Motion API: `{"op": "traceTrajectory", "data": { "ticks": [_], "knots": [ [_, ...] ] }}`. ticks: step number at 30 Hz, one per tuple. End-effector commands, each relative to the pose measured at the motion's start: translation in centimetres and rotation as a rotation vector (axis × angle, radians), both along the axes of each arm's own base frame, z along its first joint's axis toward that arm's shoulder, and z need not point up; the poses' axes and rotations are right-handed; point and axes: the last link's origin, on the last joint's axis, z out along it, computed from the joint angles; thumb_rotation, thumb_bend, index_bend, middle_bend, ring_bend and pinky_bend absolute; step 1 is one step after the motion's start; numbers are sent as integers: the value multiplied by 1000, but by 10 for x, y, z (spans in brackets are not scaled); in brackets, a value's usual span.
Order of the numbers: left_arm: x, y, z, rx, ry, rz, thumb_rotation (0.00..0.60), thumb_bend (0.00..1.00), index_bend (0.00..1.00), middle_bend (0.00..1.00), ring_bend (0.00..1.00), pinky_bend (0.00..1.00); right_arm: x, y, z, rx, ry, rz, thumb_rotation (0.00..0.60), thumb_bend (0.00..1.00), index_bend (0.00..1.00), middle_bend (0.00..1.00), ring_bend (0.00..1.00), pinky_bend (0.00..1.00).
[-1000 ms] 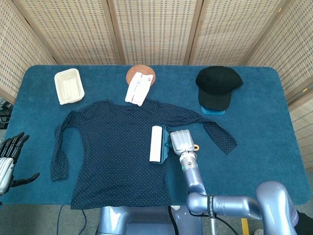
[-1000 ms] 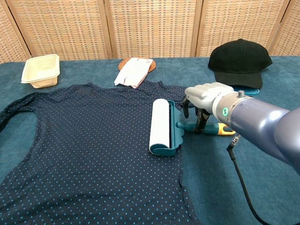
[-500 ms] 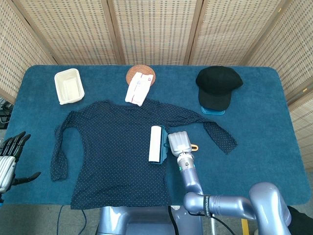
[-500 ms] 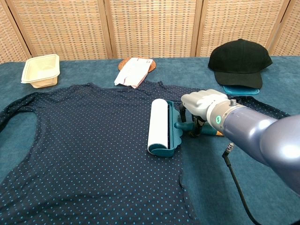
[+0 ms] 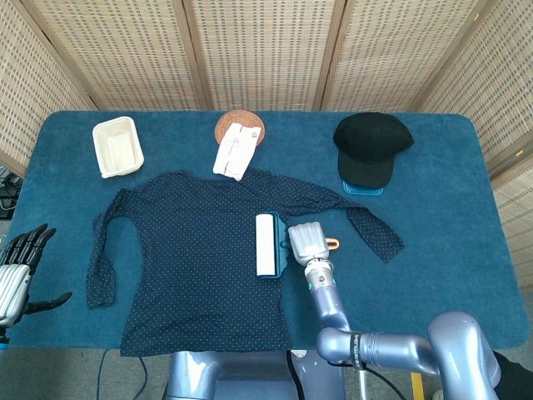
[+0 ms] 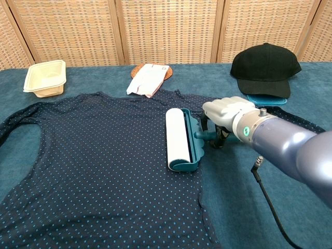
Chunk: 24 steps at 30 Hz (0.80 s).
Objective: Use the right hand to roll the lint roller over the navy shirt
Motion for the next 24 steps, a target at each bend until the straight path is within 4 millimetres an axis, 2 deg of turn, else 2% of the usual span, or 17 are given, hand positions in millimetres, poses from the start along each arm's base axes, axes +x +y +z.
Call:
{"op": "traceTrajectory", "data": {
  "ticks": [1, 4, 5, 7, 10, 13, 16, 22, 24],
  "knots": [
    [0, 1, 0, -1, -3, 2, 600, 0, 0, 0, 0, 0, 9, -4, 9, -16, 1, 34, 600, 847, 700, 1000, 1000, 1000],
    [-1, 2, 1, -2, -10, 5, 600, 0, 0, 0, 0, 0, 25, -8, 18, -27, 16, 74, 600, 846, 708, 1000, 1000, 1000],
    [-2, 3, 3, 3, -18, 9, 600, 0, 0, 0, 0, 0, 44, -12, 24, -42, 53, 131, 600, 847, 711, 1000, 1000, 1000],
    [-4, 6, 5, 4, -25, 16, 600, 0, 0, 0, 0, 0, 64, -15, 27, -43, 98, 143, 600, 847, 715, 1000, 1000, 1000],
    [-5, 8, 5, 0, -29, 21, 600, 0, 0, 0, 0, 0, 84, -14, 25, -39, 134, 155, 600, 850, 717, 1000, 1000, 1000],
    [-7, 11, 6, -5, -34, 30, 600, 0, 0, 0, 0, 0, 108, -9, 13, -25, 189, 176, 600, 853, 717, 1000, 1000, 1000],
    [-9, 14, 7, -4, -41, 38, 600, 0, 0, 0, 0, 0, 125, -1, -2, 3, 225, 192, 600, 851, 717, 1000, 1000, 1000],
    [-12, 16, 8, -5, -44, 49, 600, 0, 0, 0, 0, 0, 145, 18, -35, 62, 271, 241, 600, 851, 722, 1000, 1000, 1000],
    [-12, 16, 7, -5, -44, 51, 600, 0, 0, 0, 0, 0, 149, 21, -40, 66, 279, 254, 600, 851, 723, 1000, 1000, 1000]
  ]
}}
